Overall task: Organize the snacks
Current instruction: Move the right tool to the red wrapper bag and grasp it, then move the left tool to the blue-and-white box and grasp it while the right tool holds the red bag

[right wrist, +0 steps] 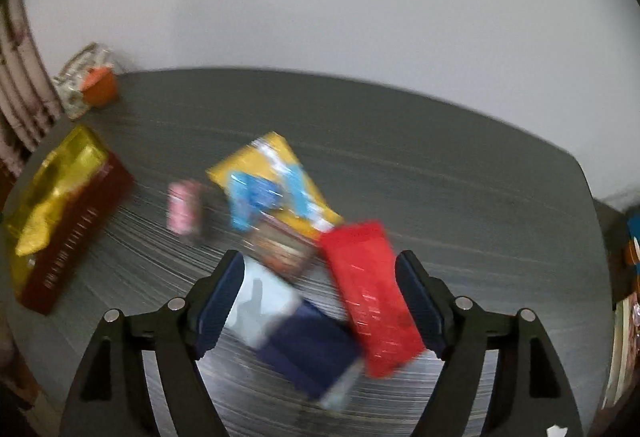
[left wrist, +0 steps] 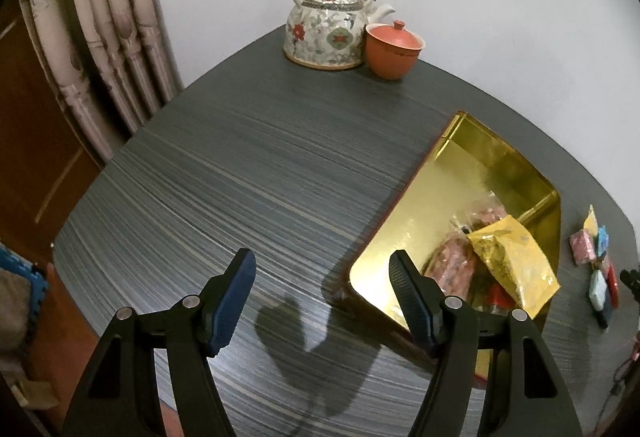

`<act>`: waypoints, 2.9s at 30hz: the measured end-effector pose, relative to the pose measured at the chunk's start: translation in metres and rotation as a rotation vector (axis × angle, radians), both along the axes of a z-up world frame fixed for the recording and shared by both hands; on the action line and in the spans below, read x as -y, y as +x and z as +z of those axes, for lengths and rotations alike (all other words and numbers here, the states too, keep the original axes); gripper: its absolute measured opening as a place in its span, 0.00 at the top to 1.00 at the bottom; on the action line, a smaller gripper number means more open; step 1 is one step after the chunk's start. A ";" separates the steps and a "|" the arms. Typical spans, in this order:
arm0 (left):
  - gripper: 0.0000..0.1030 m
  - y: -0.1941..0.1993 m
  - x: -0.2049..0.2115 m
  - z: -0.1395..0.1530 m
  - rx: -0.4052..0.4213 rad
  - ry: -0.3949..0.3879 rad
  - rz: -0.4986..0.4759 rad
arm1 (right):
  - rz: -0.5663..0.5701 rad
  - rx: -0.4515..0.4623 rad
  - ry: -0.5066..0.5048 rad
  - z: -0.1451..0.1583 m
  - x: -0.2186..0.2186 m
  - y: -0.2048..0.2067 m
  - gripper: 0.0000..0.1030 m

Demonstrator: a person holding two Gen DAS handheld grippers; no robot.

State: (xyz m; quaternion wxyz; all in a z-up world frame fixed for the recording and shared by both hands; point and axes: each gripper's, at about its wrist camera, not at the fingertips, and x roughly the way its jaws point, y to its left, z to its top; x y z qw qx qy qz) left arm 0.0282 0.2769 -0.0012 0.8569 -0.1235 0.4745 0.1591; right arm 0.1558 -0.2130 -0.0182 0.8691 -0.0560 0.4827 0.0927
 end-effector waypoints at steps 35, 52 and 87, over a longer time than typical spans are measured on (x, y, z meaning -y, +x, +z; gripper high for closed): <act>0.32 -0.007 0.136 0.028 0.001 -0.008 -0.248 | 0.127 -0.068 0.060 -0.047 0.044 -0.003 0.36; 0.32 0.013 0.209 0.017 -0.046 -0.065 -0.362 | -0.065 -0.015 -0.027 -0.045 -0.004 -0.046 0.56; 0.32 0.074 0.393 -0.044 -0.146 -0.113 -0.337 | -0.082 0.104 0.022 -0.053 0.048 -0.052 0.55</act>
